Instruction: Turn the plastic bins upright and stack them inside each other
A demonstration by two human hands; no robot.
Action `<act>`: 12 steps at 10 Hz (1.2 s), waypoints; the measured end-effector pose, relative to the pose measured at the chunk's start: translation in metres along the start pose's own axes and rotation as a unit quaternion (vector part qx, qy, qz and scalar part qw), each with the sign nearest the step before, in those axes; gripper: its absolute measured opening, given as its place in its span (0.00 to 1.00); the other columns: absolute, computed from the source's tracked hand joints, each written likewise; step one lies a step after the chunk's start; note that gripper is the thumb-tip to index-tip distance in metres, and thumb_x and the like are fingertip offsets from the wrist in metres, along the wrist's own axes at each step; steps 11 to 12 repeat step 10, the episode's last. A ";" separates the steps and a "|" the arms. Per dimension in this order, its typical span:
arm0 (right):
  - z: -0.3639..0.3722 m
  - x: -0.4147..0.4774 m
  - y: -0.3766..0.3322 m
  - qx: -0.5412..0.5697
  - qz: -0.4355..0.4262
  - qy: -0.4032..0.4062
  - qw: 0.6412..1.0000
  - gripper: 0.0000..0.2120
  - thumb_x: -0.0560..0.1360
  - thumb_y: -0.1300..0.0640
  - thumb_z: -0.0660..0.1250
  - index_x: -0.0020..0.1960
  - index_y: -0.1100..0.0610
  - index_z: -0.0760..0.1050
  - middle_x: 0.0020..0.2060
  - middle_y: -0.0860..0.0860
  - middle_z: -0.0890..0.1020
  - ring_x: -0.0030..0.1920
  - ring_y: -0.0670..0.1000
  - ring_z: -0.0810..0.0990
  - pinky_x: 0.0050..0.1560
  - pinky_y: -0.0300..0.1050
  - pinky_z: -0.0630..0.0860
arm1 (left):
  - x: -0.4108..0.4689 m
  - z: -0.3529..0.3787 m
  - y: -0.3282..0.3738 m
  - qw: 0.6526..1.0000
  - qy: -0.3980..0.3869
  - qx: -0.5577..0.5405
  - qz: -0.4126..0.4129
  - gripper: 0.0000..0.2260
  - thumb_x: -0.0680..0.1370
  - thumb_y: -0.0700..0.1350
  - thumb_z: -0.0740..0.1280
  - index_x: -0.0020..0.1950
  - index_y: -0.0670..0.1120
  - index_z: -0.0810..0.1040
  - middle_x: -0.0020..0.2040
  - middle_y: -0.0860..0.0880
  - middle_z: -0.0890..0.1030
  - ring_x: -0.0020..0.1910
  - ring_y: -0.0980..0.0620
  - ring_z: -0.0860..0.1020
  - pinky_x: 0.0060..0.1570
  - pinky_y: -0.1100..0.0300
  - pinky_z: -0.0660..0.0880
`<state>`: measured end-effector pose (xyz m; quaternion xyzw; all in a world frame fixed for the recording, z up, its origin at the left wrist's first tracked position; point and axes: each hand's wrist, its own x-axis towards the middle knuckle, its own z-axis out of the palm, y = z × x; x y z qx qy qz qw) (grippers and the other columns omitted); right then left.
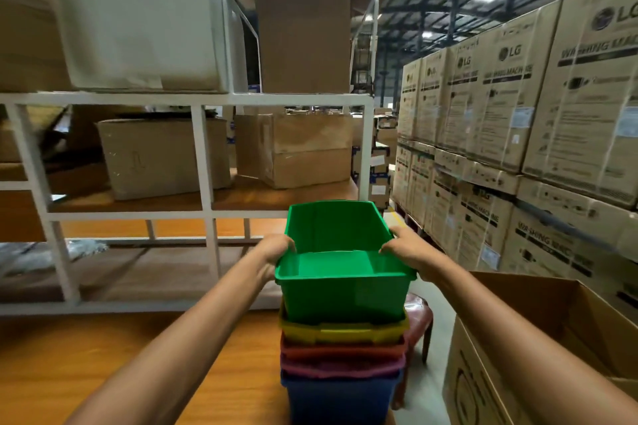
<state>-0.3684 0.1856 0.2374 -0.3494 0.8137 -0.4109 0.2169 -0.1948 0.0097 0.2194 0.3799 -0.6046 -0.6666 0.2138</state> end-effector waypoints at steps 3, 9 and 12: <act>0.012 0.033 0.008 -0.311 -0.063 0.039 0.948 0.23 0.78 0.53 0.66 0.70 0.63 0.71 0.66 0.60 0.77 0.63 0.57 0.78 0.62 0.49 0.76 | 0.039 0.000 -0.006 0.934 0.038 0.315 0.166 0.12 0.77 0.37 0.59 0.58 0.41 0.76 0.54 0.42 0.80 0.52 0.45 0.79 0.50 0.51 0.76; 0.034 0.041 0.070 -0.298 -0.139 -0.007 0.944 0.35 0.80 0.47 0.64 0.80 0.58 0.54 0.80 0.57 0.56 0.81 0.57 0.51 0.78 0.55 0.58 | 0.033 0.007 -0.044 0.844 -0.002 0.511 0.163 0.32 0.81 0.48 0.63 0.81 0.43 0.53 0.82 0.43 0.49 0.80 0.46 0.53 0.77 0.51 0.55; 0.034 0.036 0.073 -0.277 -0.165 0.017 0.947 0.34 0.80 0.48 0.63 0.80 0.57 0.54 0.80 0.55 0.55 0.81 0.55 0.49 0.78 0.54 0.56 | 0.028 0.010 -0.046 0.841 0.006 0.512 0.171 0.32 0.82 0.49 0.62 0.81 0.43 0.50 0.82 0.44 0.46 0.80 0.46 0.49 0.77 0.51 0.52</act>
